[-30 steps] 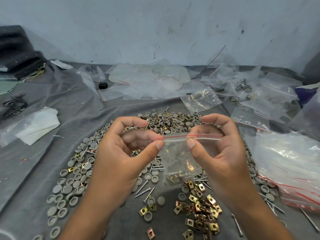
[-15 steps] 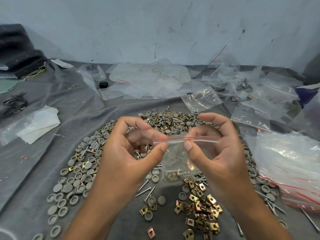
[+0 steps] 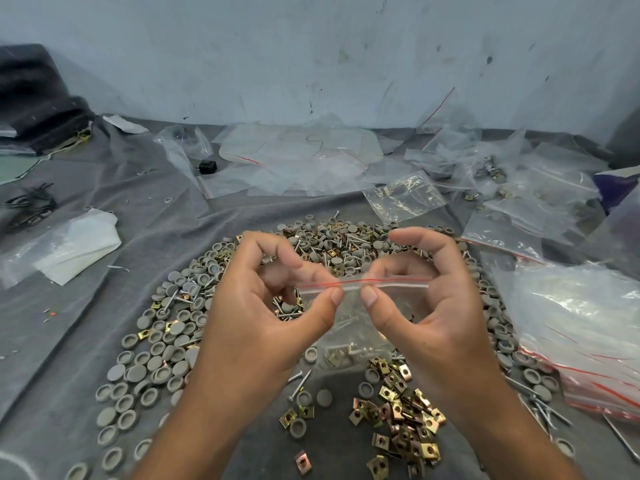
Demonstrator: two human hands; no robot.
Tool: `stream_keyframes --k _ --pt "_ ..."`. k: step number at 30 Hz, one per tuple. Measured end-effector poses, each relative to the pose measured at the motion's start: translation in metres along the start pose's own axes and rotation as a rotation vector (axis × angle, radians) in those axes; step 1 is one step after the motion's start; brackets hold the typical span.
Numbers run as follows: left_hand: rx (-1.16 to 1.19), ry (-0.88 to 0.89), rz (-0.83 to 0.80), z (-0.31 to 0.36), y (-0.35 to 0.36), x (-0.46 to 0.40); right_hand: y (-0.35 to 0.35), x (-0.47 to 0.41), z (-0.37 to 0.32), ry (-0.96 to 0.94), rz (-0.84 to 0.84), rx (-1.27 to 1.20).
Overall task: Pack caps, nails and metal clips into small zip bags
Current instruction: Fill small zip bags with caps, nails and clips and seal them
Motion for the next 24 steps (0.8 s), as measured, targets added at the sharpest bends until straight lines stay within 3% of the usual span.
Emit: stream_keyframes --k 24 --pt "-0.007 0.019 -0.078 -0.0005 0.0049 0.0039 0.0044 0.0023 -0.0022 -0.053 -0.026 0.222"
Point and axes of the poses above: each hand's wrist, its own x-axis away from the middle knuckle, its own y-axis out of the palm, z = x × y, the point moved 5 cm from there along -x, towards the middle knuckle, and after that the axes turned 11 degrees about z, right-handed, at the moved point
